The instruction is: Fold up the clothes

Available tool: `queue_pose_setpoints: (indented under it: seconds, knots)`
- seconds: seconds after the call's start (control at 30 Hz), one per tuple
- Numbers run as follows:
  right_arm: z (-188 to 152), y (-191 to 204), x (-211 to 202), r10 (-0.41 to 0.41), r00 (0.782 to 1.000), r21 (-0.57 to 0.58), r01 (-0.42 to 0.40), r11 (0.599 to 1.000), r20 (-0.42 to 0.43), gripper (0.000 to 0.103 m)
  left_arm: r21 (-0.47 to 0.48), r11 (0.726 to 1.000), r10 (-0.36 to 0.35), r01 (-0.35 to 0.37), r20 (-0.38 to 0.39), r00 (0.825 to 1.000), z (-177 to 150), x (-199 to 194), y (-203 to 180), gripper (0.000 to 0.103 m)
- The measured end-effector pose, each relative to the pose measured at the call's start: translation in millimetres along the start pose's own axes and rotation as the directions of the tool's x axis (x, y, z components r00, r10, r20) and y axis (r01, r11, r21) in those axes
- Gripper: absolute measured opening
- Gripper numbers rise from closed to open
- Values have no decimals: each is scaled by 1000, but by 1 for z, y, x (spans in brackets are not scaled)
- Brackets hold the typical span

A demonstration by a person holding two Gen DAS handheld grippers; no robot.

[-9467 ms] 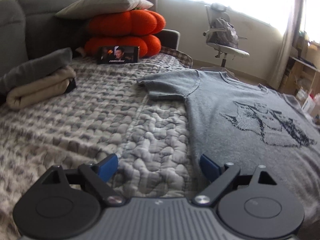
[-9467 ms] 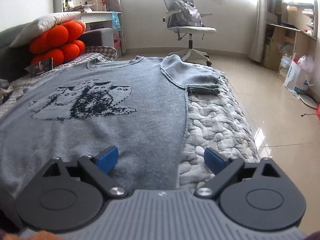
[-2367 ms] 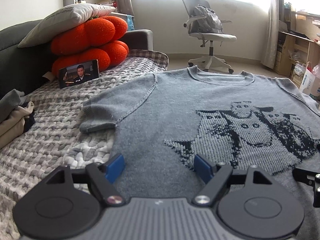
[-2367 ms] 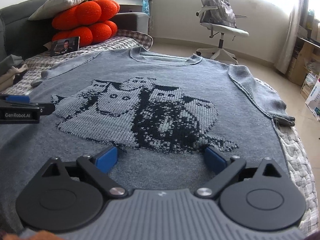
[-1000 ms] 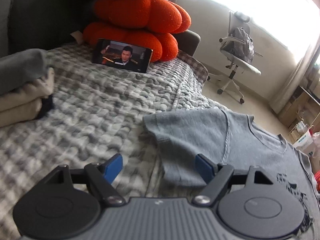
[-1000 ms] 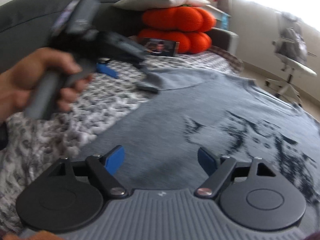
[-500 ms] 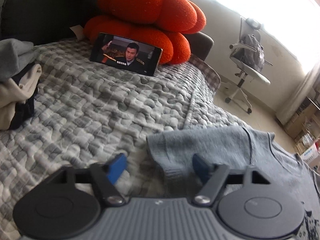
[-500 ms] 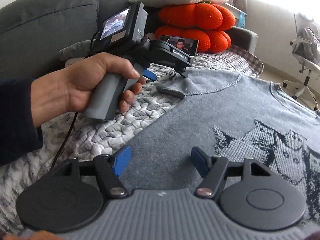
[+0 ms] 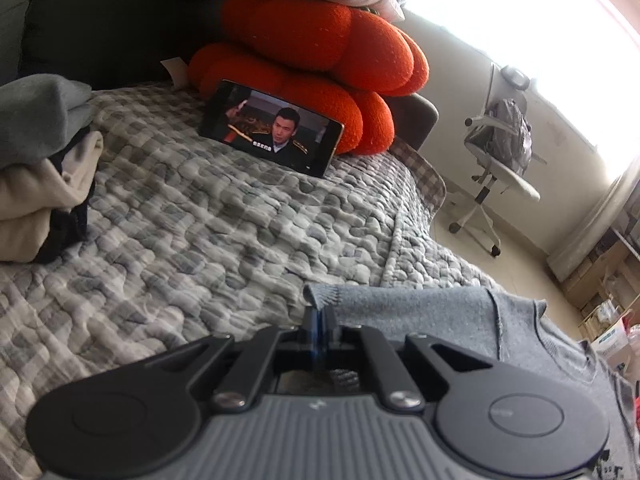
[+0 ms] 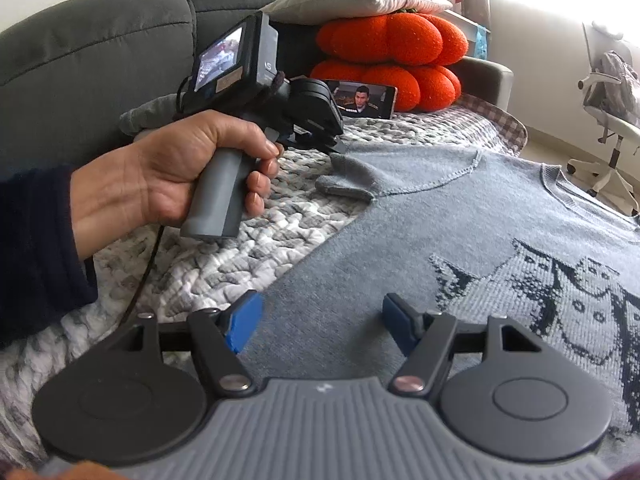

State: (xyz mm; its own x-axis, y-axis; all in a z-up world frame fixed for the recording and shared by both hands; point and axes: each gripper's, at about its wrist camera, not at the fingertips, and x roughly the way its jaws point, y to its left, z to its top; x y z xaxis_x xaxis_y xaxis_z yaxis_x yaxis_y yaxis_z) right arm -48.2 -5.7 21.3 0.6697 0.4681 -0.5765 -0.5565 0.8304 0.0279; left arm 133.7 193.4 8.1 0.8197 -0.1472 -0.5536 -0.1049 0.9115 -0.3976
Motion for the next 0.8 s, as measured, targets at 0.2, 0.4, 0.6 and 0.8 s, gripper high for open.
queue_pose_setpoints:
  seconds: [0.2,0.4,0.6,0.8]
  knots:
    - [-2,4,1,1,1000,-13,-1,1000,2,70,-16,1000,0,0,-9,1000,0,3,1,2]
    - [-2,3,-2,-1,1000,5,1,1000,9,70,-61,998,-6,3,-53,999,2,6,3,37]
    - [-2,9,-5,56,998,1,-56,998,24,70,-121,993,-19,11,-61,998,4,10,7,42]
    - [-4,14,4,43,999,-3,-43,999,-4,68,-36,999,9,-11,-68,998,0,16,-8,24]
